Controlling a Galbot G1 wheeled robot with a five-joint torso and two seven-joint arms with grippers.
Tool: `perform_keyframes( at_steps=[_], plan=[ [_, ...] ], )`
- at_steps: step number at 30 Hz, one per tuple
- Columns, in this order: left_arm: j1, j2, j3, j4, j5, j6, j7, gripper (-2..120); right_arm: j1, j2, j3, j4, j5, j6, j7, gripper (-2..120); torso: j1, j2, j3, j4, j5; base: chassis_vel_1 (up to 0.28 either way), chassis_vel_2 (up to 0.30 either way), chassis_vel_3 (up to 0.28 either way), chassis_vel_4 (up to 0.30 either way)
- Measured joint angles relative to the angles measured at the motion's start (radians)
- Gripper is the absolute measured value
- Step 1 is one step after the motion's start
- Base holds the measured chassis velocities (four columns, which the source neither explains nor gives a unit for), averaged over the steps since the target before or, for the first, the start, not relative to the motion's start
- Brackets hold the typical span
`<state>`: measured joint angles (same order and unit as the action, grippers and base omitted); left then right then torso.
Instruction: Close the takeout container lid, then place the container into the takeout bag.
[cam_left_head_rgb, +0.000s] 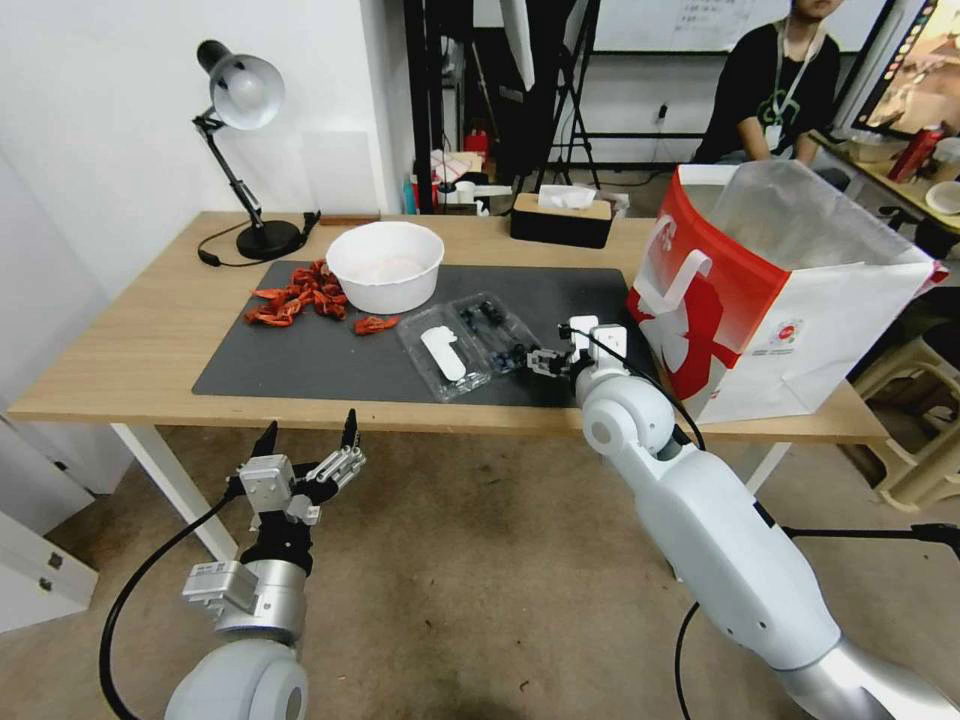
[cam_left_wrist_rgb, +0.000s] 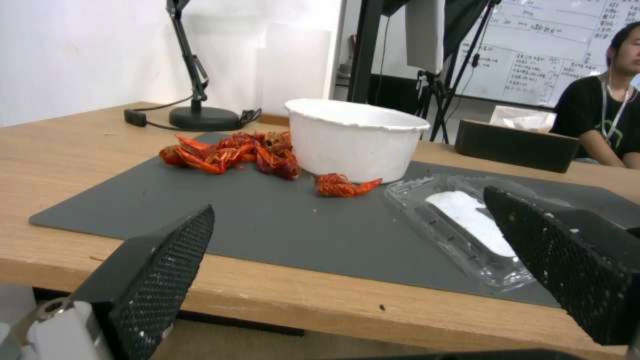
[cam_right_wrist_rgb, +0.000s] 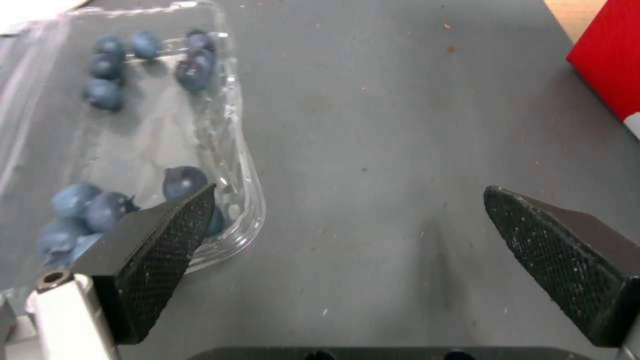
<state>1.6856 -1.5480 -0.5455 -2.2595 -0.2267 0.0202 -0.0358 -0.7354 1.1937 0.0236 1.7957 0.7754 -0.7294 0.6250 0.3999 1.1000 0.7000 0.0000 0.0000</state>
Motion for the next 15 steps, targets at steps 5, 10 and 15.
perform_keyframes(
  at_steps=[5, 10, 15],
  plan=[
    [0.000, 0.000, 0.001, 0.000, 0.000, -0.005, -0.001, 100, -0.022, -0.005, 0.006, 0.028, 0.004, -0.003, 0.000, 100, 0.000, 0.000, 0.000, 0.0000, 0.0000, 0.000, 0.000, 0.000, 0.000],
    [0.002, 0.003, 0.000, -0.001, -0.001, -0.008, -0.004, 100, -0.044, -0.009, 0.010, 0.050, 0.004, -0.003, -0.001, 100, 0.000, 0.000, 0.000, 0.0000, 0.0000, 0.000, 0.000, 0.000, 0.000],
    [0.004, 0.005, -0.002, -0.004, -0.002, -0.008, -0.006, 100, -0.058, -0.011, 0.011, 0.065, 0.004, -0.003, -0.004, 100, 0.000, 0.000, 0.000, 0.0000, -0.0001, 0.000, 0.000, 0.000, 0.000]
  ],
)
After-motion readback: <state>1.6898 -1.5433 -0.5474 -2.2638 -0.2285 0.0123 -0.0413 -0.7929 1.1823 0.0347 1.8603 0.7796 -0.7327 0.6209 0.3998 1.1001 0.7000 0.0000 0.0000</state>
